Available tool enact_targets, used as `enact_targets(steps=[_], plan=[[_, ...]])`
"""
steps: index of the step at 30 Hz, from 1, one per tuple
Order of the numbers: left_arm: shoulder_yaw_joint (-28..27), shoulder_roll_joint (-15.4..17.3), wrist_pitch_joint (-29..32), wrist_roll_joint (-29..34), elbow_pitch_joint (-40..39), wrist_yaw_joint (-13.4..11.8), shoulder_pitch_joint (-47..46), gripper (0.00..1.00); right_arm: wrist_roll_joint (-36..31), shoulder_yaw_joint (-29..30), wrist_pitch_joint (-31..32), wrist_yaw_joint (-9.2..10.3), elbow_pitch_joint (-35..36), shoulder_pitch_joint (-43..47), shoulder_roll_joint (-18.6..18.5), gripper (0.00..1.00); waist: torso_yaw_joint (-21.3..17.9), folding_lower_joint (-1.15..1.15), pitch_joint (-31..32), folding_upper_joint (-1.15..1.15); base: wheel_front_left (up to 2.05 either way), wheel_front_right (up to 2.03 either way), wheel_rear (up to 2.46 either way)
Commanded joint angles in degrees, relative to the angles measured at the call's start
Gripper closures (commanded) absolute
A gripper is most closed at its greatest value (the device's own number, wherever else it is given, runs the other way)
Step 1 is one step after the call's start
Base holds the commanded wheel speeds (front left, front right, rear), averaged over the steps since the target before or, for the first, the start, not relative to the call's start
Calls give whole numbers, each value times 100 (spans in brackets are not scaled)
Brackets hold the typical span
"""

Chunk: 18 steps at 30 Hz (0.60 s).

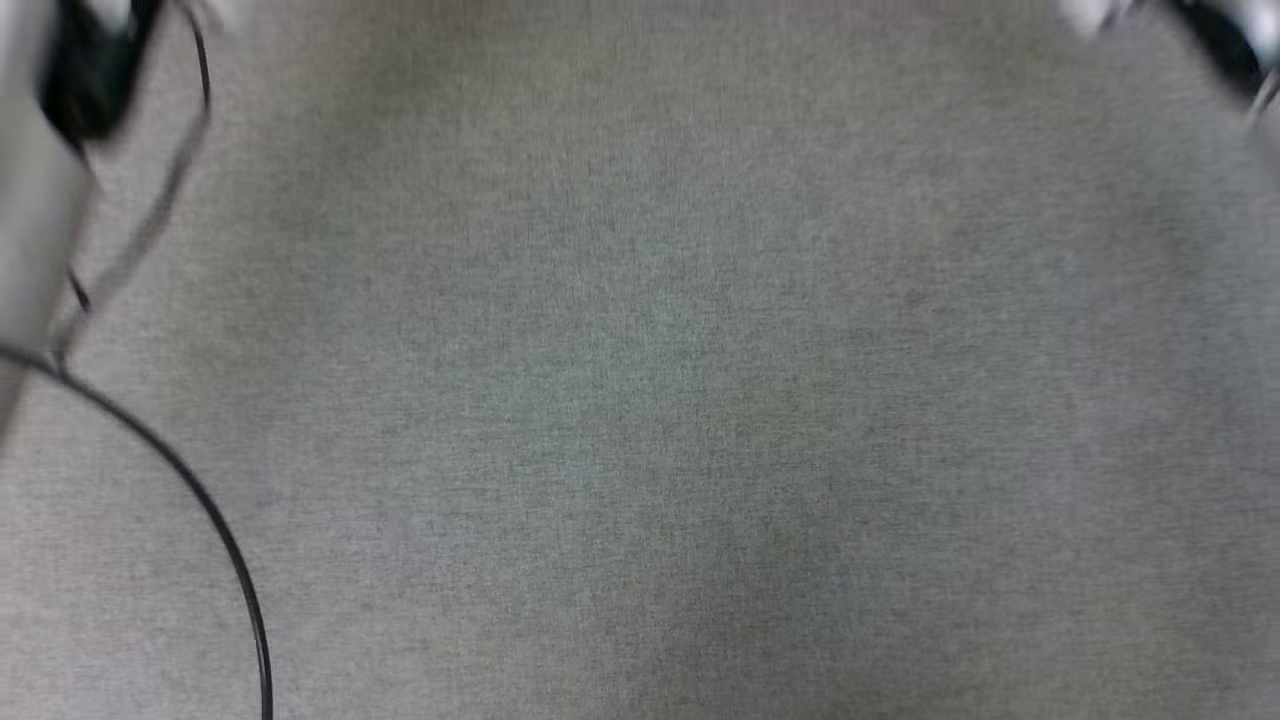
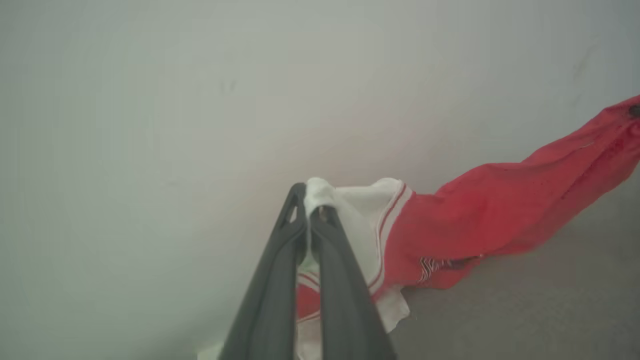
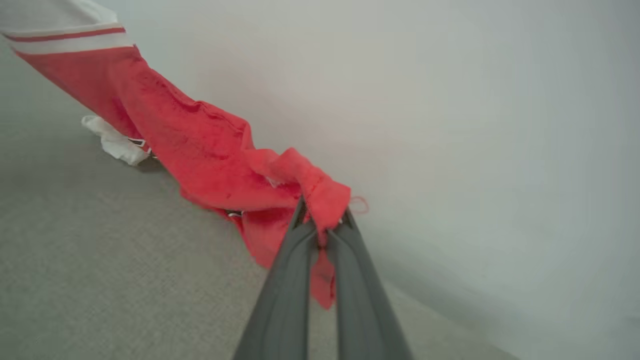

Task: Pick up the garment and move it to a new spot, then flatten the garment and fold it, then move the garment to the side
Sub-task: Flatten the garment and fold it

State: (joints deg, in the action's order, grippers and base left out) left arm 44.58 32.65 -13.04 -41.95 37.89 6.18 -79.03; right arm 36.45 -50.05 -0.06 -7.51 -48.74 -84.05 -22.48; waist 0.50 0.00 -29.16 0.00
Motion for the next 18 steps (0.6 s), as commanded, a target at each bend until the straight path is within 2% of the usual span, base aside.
enact_targets(steps=[1, 8, 12, 18], plan=[[50, 62, -50, -48, -128, -55, 406, 100, 106, -96, -64, 4, 45, 292, -45, 100, -20, 0, 230, 0, 0, 0, 0], [238, 441, -132, -311, -1215, -605, 2577, 100, 595, -718, -286, 4, 355, 1590, -321, 100, -20, 0, 911, 0, 0, 0, 0], [273, 775, -117, -569, -2097, -1118, 3834, 100, 857, -998, -413, 4, 593, 2291, -480, 100, -43, 0, 1313, 0, 0, 0, 0], [409, 1285, -76, -932, -3380, -1950, 5523, 100, 1176, -1251, -519, 4, 993, 3231, -909, 100, -73, 0, 1789, 0, 0, 0, 0]])
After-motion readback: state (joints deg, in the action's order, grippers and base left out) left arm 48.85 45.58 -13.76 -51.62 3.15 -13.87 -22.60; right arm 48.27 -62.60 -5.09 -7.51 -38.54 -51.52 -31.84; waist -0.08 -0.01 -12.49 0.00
